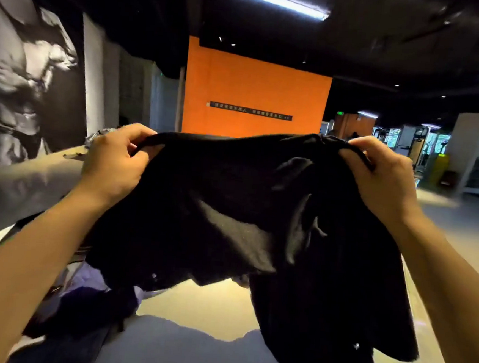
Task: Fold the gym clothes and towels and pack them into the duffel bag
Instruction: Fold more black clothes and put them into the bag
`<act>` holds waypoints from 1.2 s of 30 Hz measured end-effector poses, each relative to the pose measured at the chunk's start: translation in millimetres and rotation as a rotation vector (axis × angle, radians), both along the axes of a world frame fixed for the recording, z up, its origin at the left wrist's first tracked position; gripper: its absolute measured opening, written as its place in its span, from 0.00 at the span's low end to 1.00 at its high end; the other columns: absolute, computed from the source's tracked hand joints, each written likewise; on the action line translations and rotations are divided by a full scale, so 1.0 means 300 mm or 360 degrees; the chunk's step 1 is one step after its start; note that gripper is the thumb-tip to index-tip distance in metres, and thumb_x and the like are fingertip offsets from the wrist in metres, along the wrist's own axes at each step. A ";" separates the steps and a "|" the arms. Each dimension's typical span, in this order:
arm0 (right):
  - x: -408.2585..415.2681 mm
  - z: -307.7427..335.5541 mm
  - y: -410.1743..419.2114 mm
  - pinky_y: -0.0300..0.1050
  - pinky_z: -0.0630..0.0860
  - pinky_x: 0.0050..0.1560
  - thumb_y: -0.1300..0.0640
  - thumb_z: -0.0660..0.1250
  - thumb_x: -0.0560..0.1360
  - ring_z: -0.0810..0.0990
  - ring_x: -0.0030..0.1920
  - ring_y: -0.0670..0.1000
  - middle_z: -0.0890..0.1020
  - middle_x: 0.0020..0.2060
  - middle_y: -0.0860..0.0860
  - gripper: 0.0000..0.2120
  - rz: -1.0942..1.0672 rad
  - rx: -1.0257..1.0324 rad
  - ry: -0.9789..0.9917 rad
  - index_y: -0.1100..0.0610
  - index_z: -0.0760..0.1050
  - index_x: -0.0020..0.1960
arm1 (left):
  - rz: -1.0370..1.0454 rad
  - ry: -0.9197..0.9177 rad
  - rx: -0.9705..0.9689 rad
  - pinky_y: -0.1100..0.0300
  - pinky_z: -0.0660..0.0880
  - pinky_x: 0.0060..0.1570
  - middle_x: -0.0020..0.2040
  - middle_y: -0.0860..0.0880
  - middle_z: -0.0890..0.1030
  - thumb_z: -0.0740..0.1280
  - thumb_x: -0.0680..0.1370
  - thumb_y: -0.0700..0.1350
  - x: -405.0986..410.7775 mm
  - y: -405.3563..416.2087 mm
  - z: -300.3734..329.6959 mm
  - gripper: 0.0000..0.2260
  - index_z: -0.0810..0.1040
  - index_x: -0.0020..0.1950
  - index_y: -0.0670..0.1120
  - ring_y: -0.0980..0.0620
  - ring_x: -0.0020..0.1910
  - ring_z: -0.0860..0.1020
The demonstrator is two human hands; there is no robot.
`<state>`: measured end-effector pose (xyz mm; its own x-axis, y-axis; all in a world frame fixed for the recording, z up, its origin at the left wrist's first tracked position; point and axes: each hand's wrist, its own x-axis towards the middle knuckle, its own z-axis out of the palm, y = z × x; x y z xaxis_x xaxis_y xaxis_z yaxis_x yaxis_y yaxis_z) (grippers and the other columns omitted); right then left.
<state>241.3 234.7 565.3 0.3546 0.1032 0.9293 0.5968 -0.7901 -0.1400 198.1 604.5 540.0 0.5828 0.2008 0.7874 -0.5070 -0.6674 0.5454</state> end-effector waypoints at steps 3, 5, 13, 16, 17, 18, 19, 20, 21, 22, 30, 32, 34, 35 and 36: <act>0.016 0.030 0.046 0.52 0.76 0.32 0.47 0.63 0.78 0.80 0.34 0.60 0.83 0.37 0.57 0.14 -0.0129 -0.0095 -0.0219 0.58 0.76 0.51 | 0.0137 -0.0065 0.0051 0.52 0.74 0.44 0.40 0.48 0.80 0.68 0.76 0.43 -0.002 0.028 0.032 0.05 0.81 0.50 0.52 0.44 0.40 0.79; 0.016 -0.015 0.091 0.52 0.76 0.28 0.43 0.59 0.78 0.79 0.31 0.61 0.82 0.35 0.56 0.16 -0.0078 -0.0171 -0.0209 0.56 0.72 0.51 | 0.0277 -0.0014 0.0082 0.51 0.75 0.46 0.43 0.46 0.82 0.67 0.76 0.42 -0.008 0.049 -0.009 0.07 0.81 0.53 0.47 0.41 0.44 0.80; -0.171 -0.557 0.285 0.46 0.74 0.36 0.38 0.55 0.77 0.77 0.41 0.50 0.80 0.44 0.47 0.16 0.0509 -0.0942 0.0891 0.48 0.70 0.52 | -0.0051 0.0973 0.0996 0.49 0.65 0.66 0.66 0.57 0.71 0.56 0.67 0.51 -0.162 0.036 -0.496 0.26 0.72 0.65 0.61 0.51 0.65 0.71; -0.273 -0.672 0.310 0.48 0.76 0.48 0.36 0.60 0.76 0.77 0.50 0.46 0.79 0.53 0.44 0.18 0.0657 -0.1075 0.1400 0.45 0.69 0.61 | -0.0332 0.1093 0.1123 0.49 0.45 0.75 0.68 0.68 0.61 0.53 0.70 0.56 -0.235 -0.088 -0.635 0.25 0.67 0.67 0.67 0.66 0.70 0.57; -0.294 -0.681 0.307 0.47 0.76 0.49 0.35 0.60 0.75 0.76 0.51 0.45 0.79 0.54 0.43 0.20 0.0683 -0.1044 0.1478 0.44 0.69 0.62 | -0.0417 0.1021 0.1079 0.49 0.48 0.74 0.67 0.68 0.64 0.54 0.72 0.56 -0.253 -0.133 -0.654 0.23 0.69 0.66 0.67 0.67 0.69 0.59; -0.311 -0.680 0.298 0.45 0.76 0.51 0.35 0.61 0.75 0.76 0.52 0.43 0.79 0.55 0.42 0.20 0.0707 -0.0971 0.1520 0.43 0.69 0.63 | -0.0491 0.0917 0.1042 0.48 0.53 0.72 0.65 0.67 0.68 0.56 0.73 0.56 -0.261 -0.168 -0.668 0.20 0.72 0.64 0.65 0.67 0.67 0.63; -0.325 -0.672 0.285 0.43 0.76 0.51 0.35 0.61 0.75 0.76 0.53 0.42 0.79 0.55 0.41 0.19 0.0723 -0.0881 0.1537 0.42 0.70 0.62 | -0.0551 0.0838 0.1020 0.48 0.58 0.70 0.64 0.65 0.71 0.57 0.76 0.55 -0.264 -0.195 -0.675 0.16 0.74 0.63 0.63 0.66 0.66 0.66; -0.335 -0.665 0.266 0.40 0.76 0.51 0.36 0.60 0.75 0.76 0.52 0.40 0.79 0.54 0.40 0.18 0.0723 -0.0787 0.1538 0.42 0.71 0.61 | -0.0556 0.0778 0.1027 0.48 0.59 0.70 0.65 0.64 0.72 0.57 0.78 0.57 -0.260 -0.216 -0.683 0.15 0.74 0.63 0.63 0.65 0.66 0.66; -0.343 -0.656 0.243 0.39 0.76 0.50 0.35 0.60 0.74 0.76 0.52 0.40 0.79 0.52 0.39 0.18 0.0702 -0.0688 0.1536 0.41 0.73 0.60 | -0.0569 0.0816 0.1071 0.50 0.56 0.71 0.67 0.65 0.69 0.54 0.80 0.60 -0.254 -0.235 -0.687 0.16 0.71 0.66 0.64 0.66 0.69 0.64; -0.347 -0.650 0.216 0.39 0.76 0.50 0.34 0.59 0.73 0.76 0.51 0.39 0.79 0.50 0.39 0.19 0.0656 -0.0576 0.1538 0.41 0.74 0.58 | -0.0570 0.0861 0.1116 0.53 0.50 0.74 0.71 0.67 0.63 0.49 0.80 0.64 -0.245 -0.254 -0.699 0.19 0.66 0.69 0.66 0.67 0.72 0.57; -0.221 -0.836 -0.032 0.39 0.65 0.67 0.38 0.59 0.76 0.67 0.67 0.44 0.68 0.68 0.43 0.25 -0.0139 -0.0253 0.1652 0.45 0.66 0.70 | -0.0561 0.1280 0.1181 0.59 0.33 0.70 0.74 0.69 0.42 0.28 0.66 0.76 -0.205 -0.323 -0.834 0.39 0.49 0.75 0.67 0.68 0.72 0.35; -0.206 -0.900 -0.061 0.45 0.62 0.71 0.39 0.58 0.76 0.64 0.71 0.48 0.65 0.73 0.46 0.27 -0.0283 -0.0211 0.1750 0.47 0.63 0.73 | -0.0520 0.1259 0.1180 0.58 0.33 0.70 0.74 0.69 0.40 0.26 0.65 0.75 -0.196 -0.339 -0.835 0.40 0.47 0.75 0.67 0.66 0.73 0.35; -0.202 -0.941 -0.082 0.45 0.58 0.72 0.39 0.56 0.77 0.61 0.74 0.48 0.62 0.75 0.46 0.28 -0.0362 -0.0226 0.1771 0.47 0.61 0.74 | -0.0471 0.1239 0.1179 0.57 0.34 0.71 0.73 0.68 0.39 0.24 0.64 0.75 -0.173 -0.361 -0.837 0.41 0.47 0.75 0.67 0.65 0.73 0.35; -0.199 -0.949 -0.099 0.45 0.57 0.73 0.39 0.56 0.78 0.60 0.74 0.48 0.61 0.75 0.46 0.27 -0.0384 -0.0229 0.1779 0.47 0.61 0.75 | -0.0451 0.1233 0.1177 0.57 0.35 0.72 0.73 0.68 0.40 0.23 0.64 0.74 -0.159 -0.376 -0.841 0.42 0.47 0.75 0.67 0.65 0.74 0.36; -0.197 -0.949 -0.119 0.45 0.57 0.73 0.40 0.56 0.78 0.60 0.74 0.48 0.60 0.75 0.46 0.27 -0.0406 -0.0227 0.1796 0.46 0.60 0.75 | -0.0438 0.1224 0.1187 0.56 0.37 0.72 0.74 0.67 0.41 0.23 0.64 0.74 -0.142 -0.394 -0.845 0.42 0.47 0.76 0.66 0.64 0.74 0.37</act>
